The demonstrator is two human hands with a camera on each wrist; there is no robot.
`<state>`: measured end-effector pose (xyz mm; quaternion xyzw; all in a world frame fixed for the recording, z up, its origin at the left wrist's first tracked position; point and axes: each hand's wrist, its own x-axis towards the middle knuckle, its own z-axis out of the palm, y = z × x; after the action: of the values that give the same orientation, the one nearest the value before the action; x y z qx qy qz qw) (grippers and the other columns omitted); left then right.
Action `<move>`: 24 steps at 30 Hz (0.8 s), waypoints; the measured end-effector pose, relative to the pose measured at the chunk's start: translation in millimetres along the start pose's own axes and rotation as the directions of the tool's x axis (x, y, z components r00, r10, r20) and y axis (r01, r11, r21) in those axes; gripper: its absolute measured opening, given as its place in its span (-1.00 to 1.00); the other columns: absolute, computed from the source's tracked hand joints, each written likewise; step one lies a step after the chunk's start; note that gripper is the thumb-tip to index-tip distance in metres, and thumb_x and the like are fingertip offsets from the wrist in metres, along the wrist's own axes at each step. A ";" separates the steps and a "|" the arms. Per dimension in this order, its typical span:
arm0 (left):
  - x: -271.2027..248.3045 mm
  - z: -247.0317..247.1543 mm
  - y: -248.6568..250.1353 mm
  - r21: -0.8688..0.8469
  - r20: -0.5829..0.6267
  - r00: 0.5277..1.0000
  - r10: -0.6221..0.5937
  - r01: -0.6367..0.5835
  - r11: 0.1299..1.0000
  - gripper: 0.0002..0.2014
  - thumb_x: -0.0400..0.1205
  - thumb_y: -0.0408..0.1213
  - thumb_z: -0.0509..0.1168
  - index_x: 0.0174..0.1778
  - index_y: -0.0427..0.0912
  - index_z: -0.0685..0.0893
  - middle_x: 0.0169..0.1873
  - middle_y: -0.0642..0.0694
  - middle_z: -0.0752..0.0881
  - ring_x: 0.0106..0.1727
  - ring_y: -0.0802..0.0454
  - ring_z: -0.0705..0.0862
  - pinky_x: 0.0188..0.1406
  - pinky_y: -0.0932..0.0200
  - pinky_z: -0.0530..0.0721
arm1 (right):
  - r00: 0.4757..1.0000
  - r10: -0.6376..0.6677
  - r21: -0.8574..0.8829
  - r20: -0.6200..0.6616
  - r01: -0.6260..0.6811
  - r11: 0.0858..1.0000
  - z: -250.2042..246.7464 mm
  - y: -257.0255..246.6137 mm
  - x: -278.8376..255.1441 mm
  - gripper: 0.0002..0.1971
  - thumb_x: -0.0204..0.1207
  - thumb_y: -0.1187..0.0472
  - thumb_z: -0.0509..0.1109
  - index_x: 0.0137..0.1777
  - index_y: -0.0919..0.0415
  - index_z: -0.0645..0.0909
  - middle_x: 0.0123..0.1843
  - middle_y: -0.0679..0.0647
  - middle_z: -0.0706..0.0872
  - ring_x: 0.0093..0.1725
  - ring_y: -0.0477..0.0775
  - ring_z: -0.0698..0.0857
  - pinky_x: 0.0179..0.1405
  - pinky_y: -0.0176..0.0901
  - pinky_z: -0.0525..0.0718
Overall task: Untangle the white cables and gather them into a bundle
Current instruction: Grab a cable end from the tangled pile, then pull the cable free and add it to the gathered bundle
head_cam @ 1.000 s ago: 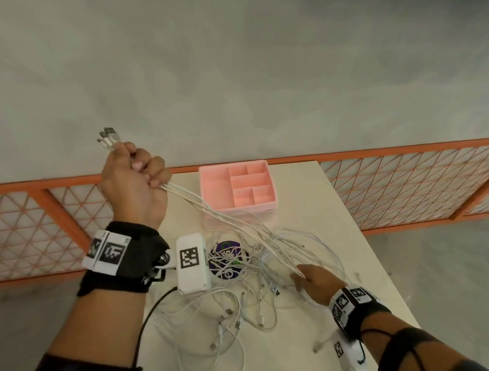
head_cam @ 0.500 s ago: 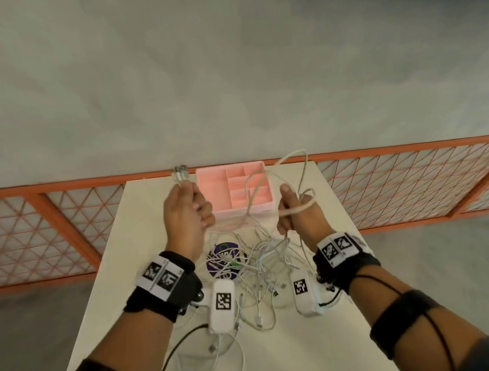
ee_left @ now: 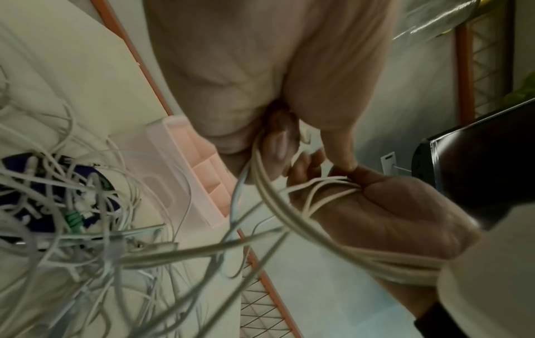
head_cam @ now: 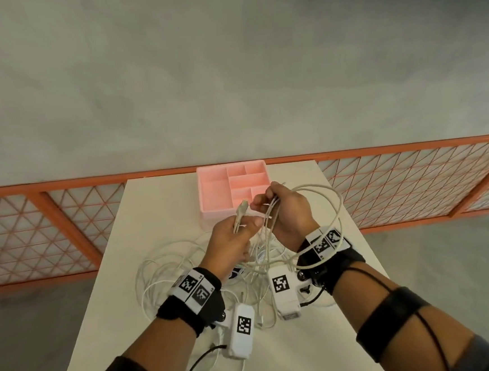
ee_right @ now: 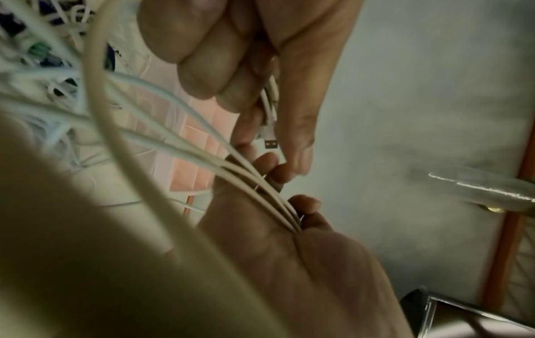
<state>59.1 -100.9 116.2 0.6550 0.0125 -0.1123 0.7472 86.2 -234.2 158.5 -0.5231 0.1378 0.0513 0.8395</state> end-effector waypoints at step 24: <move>1.7 -21.3 40.1 -0.149 -0.151 0.985 -0.082 0.059 0.987 -0.84 0.67 -0.34 0.41 -0.02 -0.41 0.72 -0.47 -0.08 0.65 -0.66 0.15 0.40 -0.75 0.34 0.26 | 0.894 0.049 -0.415 0.444 0.157 0.896 -4.0 39.4 -20.6 -0.75 0.66 0.24 0.37 0.05 0.47 0.74 -0.09 0.27 0.83 -0.14 0.08 0.81 -0.09 -0.16 0.74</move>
<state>70.8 -75.6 152.0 0.6053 0.1025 -0.0856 0.7847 56.6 -218.9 128.7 -0.6771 -0.0874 0.1750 0.7094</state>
